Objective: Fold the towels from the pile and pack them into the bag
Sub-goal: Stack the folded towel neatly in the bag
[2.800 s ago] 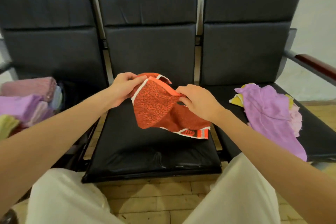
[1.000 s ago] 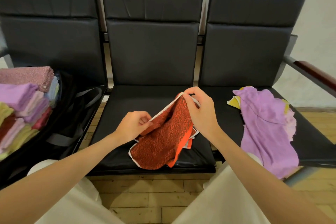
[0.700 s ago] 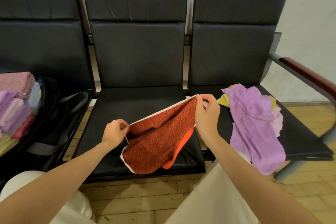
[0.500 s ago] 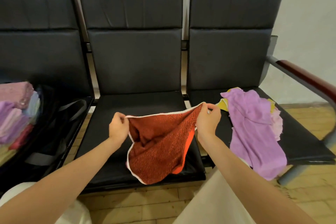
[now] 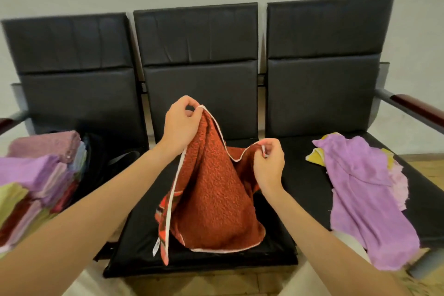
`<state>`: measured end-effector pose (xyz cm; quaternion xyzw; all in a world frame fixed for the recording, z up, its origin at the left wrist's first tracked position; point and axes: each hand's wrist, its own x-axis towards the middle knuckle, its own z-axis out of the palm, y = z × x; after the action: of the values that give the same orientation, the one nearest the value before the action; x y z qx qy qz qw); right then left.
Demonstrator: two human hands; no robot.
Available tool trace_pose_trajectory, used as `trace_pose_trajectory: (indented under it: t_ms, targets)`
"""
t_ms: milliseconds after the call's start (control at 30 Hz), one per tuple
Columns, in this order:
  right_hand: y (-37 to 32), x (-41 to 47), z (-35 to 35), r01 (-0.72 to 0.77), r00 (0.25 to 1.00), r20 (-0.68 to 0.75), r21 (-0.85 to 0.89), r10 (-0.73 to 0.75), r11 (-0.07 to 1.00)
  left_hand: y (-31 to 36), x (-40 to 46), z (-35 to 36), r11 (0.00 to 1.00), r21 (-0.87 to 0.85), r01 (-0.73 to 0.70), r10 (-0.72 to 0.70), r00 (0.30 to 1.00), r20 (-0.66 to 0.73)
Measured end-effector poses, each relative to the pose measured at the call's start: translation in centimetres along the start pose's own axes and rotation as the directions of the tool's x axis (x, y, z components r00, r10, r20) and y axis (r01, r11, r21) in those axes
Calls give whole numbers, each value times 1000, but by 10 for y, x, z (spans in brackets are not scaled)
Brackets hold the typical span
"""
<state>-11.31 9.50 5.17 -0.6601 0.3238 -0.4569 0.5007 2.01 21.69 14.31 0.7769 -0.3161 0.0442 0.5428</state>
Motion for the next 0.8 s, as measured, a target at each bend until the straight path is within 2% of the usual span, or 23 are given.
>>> trace_pose_trajectory:
  t_ms: [133, 200, 233, 300, 367, 433, 500, 533, 667, 800]
  targets:
    - [35, -10, -7, 13, 982, 184, -253, 35, 967, -45, -13, -14, 968, 95, 232, -233, 973, -7]
    - [50, -22, -10, 6, 966, 248, -306, 74, 952, -69, -26, -20, 919, 82, 385, -385, 923, -14]
    - [54, -29, -10, 5, 969, 235, -306, 71, 952, -80, -32, -23, 883, 49, 467, -468, 884, 5]
    - [54, -45, -10, 76, 985, 171, -278, -29, 958, -97, -42, -27, 802, -67, 593, -590, 805, 66]
    - [53, -60, -6, 227, 956, 238, -238, -170, 944, -108, -49, -31, 730, -183, 658, -654, 751, 92]
    - [58, -74, 1, 350, 853, 482, -245, -200, 904, -117, -52, -34, 680, -266, 683, -689, 719, 85]
    - [69, -86, 7, 404, 695, 717, -322, -59, 856, -124, -54, -38, 658, -311, 686, -703, 707, 72]
    - [74, -92, 9, 431, 632, 775, -370, 18, 823, -128, -54, -39, 655, -323, 683, -704, 707, 67]
    - [91, -104, 14, 455, 506, 838, -460, 203, 763, -135, -59, -45, 672, -323, 667, -687, 724, 65]
    - [98, -111, 18, 450, 298, 883, -465, 363, 762, -140, -63, -47, 680, -327, 657, -681, 730, 52]
